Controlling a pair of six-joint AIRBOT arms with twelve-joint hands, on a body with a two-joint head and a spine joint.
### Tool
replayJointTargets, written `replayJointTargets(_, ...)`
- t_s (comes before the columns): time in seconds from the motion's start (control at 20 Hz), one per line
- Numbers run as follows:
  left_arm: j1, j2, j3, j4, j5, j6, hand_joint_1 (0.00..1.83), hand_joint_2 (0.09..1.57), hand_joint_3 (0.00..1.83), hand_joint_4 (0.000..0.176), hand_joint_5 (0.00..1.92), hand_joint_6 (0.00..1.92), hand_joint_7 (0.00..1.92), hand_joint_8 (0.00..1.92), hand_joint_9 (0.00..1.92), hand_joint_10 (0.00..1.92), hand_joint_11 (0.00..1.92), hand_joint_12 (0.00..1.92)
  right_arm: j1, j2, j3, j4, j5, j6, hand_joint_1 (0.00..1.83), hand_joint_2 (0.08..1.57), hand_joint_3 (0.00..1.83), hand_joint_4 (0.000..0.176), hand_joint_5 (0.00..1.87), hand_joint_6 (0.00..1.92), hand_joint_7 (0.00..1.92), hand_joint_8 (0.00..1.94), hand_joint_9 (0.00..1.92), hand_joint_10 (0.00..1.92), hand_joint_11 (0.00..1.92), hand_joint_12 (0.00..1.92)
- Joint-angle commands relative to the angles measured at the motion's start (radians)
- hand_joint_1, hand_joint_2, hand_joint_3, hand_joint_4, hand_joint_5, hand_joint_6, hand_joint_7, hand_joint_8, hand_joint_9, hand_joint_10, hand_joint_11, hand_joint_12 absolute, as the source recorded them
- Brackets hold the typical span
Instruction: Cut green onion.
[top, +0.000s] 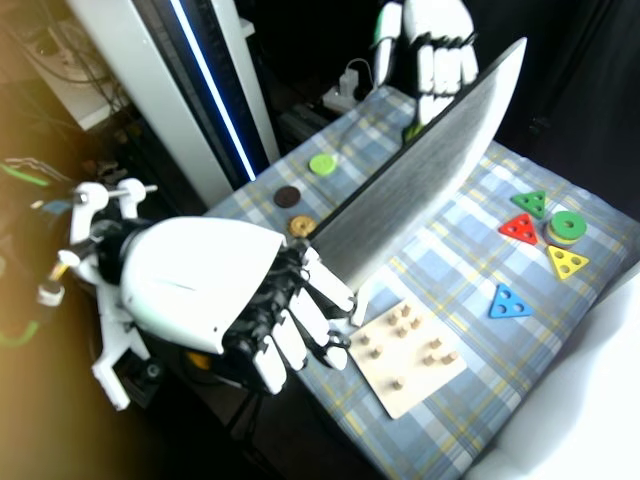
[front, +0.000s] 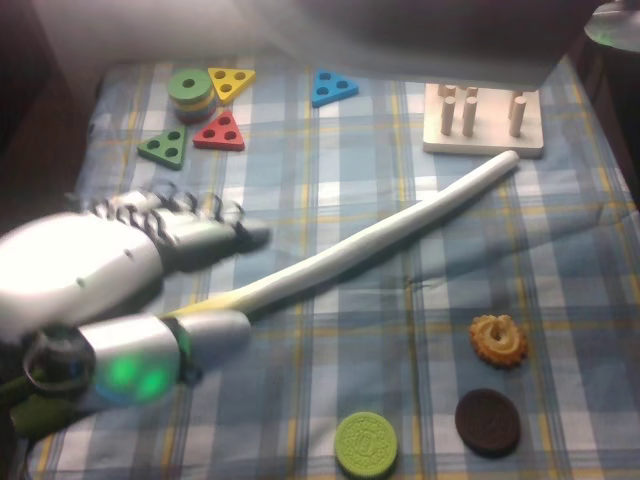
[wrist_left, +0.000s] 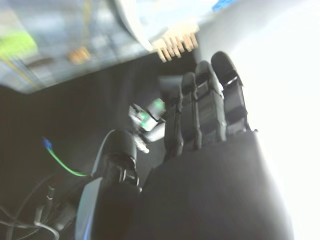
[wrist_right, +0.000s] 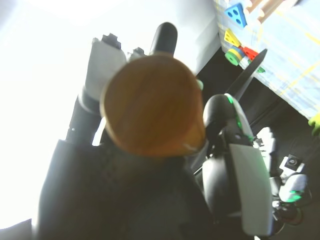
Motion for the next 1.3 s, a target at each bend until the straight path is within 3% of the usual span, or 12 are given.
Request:
replayJointTargets(0.0,-0.017,-0.003,0.01,-0.003,-0.071,0.002,0.0,1.35,0.0,0.0,0.09,0.01,0.12,0.01,0.08,0.01,0.0,0.05,0.018,0.012,-0.001,0.029,0.14,0.014,0.34,1.54,0.0,0.037,0.74,1.92,1.08,1.94,1.29,1.92,1.39,1.92)
replayJointTargets(0.2,-0.041,-0.05,0.031,0.038,0.041,0.002,0.0,1.33,0.0,0.0,0.0,0.0,0.01,0.0,0.0,0.0,0.0,0.0,0.018,0.012,-0.002,0.024,0.147,0.02,0.33,1.55,0.0,0.038,0.77,1.92,1.11,1.94,1.32,1.92,1.41,1.92)
replayJointTargets(0.45,-0.061,-0.097,0.058,0.049,0.112,0.002,0.0,1.34,0.0,0.0,0.0,0.0,0.0,0.0,0.0,0.0,0.0,0.0,0.018,0.012,-0.002,0.007,0.147,0.037,0.3,1.54,0.0,0.035,0.77,1.92,1.12,1.94,1.33,1.92,1.43,1.92)
replayJointTargets(0.6,-0.063,-0.116,0.063,0.056,0.146,0.002,0.0,1.34,0.0,0.0,0.0,0.0,0.0,0.0,0.0,0.0,0.0,0.0,0.018,0.011,-0.002,0.0,0.147,0.047,0.32,1.54,0.0,0.024,0.77,1.92,1.11,1.94,1.33,1.92,1.43,1.92)
replayJointTargets(1.1,-0.067,-0.133,0.072,0.052,0.179,0.002,0.0,1.35,0.0,0.0,0.0,0.0,0.0,0.0,0.0,0.0,0.0,0.0,0.009,0.011,-0.001,-0.015,0.146,0.07,0.31,1.55,0.0,0.016,0.76,1.92,1.14,1.94,1.37,1.92,1.47,1.92)
replayJointTargets(1.2,-0.067,-0.133,0.073,0.05,0.18,0.002,0.0,1.35,0.0,0.0,0.0,0.0,0.0,0.0,0.0,0.0,0.0,0.0,0.008,0.009,-0.002,-0.015,0.145,0.071,0.33,1.54,0.0,0.026,0.75,1.92,1.11,1.94,1.33,1.92,1.44,1.92)
replayJointTargets(1.25,-0.067,-0.133,0.073,0.049,0.18,0.002,0.0,1.35,0.0,0.0,0.0,0.0,0.0,0.0,0.0,0.0,0.0,0.0,0.004,0.009,-0.002,-0.015,0.145,0.073,0.3,1.53,0.0,0.053,0.76,1.92,1.12,1.94,1.32,1.92,1.43,1.92)
